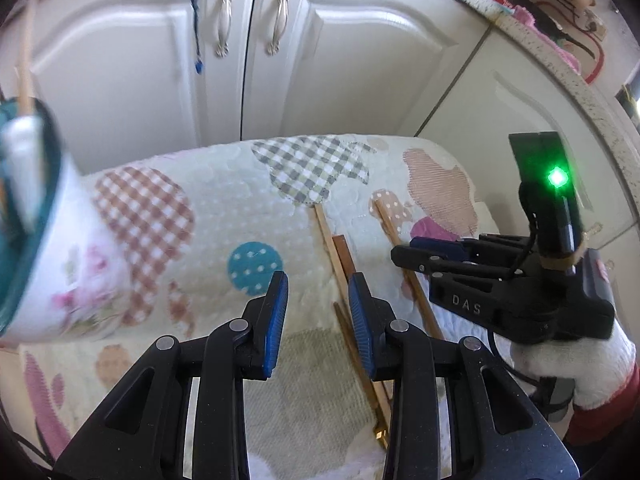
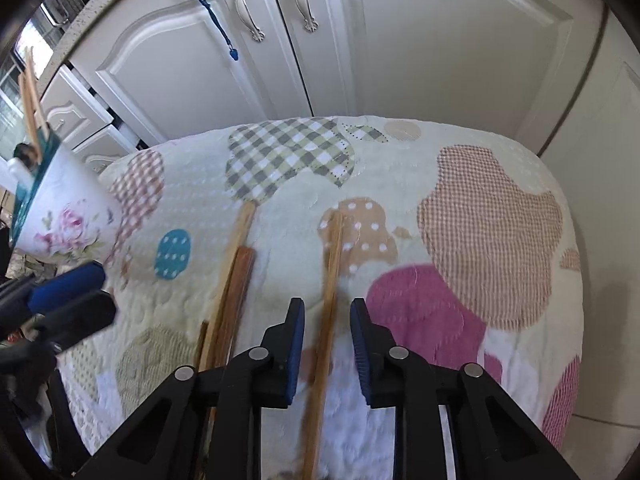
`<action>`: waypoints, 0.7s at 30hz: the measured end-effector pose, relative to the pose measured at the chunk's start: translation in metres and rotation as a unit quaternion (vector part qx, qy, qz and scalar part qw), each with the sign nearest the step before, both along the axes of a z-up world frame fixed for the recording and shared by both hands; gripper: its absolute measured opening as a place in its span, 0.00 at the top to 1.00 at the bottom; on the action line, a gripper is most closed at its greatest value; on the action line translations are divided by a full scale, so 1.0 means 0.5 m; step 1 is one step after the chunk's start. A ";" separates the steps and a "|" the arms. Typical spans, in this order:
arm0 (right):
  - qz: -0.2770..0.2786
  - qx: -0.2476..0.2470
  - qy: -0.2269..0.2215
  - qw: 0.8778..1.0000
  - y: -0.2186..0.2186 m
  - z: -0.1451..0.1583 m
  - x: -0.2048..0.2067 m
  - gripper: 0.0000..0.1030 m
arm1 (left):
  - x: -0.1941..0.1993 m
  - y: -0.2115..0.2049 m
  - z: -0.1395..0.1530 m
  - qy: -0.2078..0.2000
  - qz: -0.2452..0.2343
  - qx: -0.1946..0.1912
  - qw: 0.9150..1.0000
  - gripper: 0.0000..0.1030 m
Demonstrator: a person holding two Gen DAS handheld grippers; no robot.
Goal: Organize utensils
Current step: 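Grasp a wooden chopstick with the right tool while the left tool grasps another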
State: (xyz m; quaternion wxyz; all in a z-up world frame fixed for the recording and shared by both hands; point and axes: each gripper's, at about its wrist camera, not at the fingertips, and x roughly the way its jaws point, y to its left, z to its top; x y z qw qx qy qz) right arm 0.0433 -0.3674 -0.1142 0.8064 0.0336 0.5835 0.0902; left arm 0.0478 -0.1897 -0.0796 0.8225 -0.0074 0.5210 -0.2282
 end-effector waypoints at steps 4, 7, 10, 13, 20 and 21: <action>0.007 -0.002 0.001 1.000 -0.008 -0.005 0.005 0.84 | 0.038 -0.023 -0.030 0.019 0.007 -0.003 1.000 0.70; 0.008 -0.002 0.002 1.000 -0.016 -0.005 0.004 0.84 | 0.073 -0.037 -0.052 0.037 0.021 -0.007 0.999 0.71; 0.004 0.001 0.003 1.000 -0.021 -0.004 0.007 0.84 | 0.097 -0.055 -0.068 0.044 0.025 -0.004 0.999 0.71; 0.005 -0.001 0.003 1.000 -0.022 -0.003 0.014 0.84 | 0.112 -0.073 -0.084 0.047 0.023 0.009 0.999 0.71; 0.033 -0.026 0.004 0.999 -0.009 -0.002 0.028 0.90 | 0.120 -0.063 -0.091 0.041 0.025 0.013 0.999 0.93; 0.039 -0.027 0.006 0.999 -0.008 -0.001 0.025 0.92 | 0.115 -0.055 -0.088 0.042 0.025 0.014 0.999 0.93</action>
